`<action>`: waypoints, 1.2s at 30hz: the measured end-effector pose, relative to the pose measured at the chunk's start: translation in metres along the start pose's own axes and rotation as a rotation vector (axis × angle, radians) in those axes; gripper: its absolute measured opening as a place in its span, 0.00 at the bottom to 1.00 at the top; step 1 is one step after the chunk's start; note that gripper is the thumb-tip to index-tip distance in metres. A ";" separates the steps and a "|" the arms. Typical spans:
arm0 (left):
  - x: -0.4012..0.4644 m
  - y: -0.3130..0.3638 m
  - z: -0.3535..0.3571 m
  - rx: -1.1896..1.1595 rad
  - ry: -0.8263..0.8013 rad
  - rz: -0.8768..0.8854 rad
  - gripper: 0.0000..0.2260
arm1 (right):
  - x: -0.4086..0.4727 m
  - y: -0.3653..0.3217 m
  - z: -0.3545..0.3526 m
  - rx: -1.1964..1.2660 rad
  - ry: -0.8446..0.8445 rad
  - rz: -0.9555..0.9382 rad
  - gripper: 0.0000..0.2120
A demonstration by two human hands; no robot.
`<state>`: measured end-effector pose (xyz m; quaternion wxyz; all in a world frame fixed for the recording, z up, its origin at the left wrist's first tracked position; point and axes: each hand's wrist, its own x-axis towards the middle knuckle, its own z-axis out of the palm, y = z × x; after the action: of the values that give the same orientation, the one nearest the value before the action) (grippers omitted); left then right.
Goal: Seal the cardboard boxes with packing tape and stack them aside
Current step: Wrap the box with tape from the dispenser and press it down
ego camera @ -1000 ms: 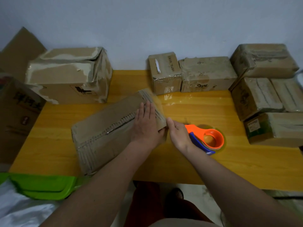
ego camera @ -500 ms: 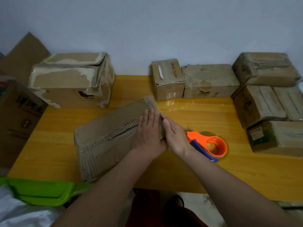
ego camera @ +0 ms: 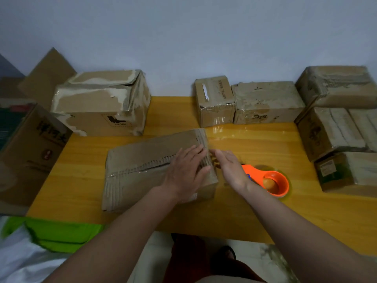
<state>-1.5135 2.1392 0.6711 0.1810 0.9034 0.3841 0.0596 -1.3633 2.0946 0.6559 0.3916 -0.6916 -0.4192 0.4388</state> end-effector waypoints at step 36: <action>0.026 -0.028 -0.004 0.228 -0.194 -0.096 0.40 | 0.067 -0.045 -0.006 -0.313 0.062 -0.088 0.27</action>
<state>-1.5155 2.1772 0.6638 0.1162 0.9002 0.4119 -0.0807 -1.3510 2.1711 0.6798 0.3106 -0.7383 -0.5000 0.3293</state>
